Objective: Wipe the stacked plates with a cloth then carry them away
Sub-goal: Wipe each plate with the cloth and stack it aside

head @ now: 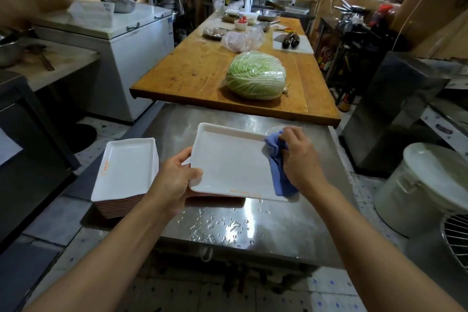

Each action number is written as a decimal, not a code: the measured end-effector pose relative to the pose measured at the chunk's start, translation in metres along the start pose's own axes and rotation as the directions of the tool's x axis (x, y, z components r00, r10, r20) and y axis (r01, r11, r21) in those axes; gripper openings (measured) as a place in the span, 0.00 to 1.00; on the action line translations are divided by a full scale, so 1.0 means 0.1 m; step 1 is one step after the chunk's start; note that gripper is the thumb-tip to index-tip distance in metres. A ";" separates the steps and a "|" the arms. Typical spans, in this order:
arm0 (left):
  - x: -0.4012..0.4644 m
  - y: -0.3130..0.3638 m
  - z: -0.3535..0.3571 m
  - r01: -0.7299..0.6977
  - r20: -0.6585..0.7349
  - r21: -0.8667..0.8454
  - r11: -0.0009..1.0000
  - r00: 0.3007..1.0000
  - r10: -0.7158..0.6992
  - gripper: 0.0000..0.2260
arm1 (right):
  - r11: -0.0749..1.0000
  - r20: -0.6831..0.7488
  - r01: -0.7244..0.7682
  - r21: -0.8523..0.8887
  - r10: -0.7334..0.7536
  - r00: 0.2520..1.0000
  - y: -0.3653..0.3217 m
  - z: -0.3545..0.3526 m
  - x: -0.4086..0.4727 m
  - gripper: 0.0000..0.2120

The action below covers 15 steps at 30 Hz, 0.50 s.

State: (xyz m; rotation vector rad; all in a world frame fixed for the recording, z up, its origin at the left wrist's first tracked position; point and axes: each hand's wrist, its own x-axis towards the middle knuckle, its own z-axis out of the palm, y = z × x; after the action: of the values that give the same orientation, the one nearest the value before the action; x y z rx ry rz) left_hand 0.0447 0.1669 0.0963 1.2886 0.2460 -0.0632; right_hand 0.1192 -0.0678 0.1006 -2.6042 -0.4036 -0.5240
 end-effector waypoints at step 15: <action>0.20 0.06 0.09 -0.004 -0.111 -0.229 0.974 0.994 -0.022 0.22 | 0.969 0.238 0.245 0.044 -0.248 0.939 -0.28 0.05 -0.53 0.17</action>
State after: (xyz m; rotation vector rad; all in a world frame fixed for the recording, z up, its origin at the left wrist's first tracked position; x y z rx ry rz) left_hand 0.0662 0.1614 0.0999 1.0627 0.3462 0.0294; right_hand 0.0637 -0.0515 0.0847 -2.6271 -0.8193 -0.2792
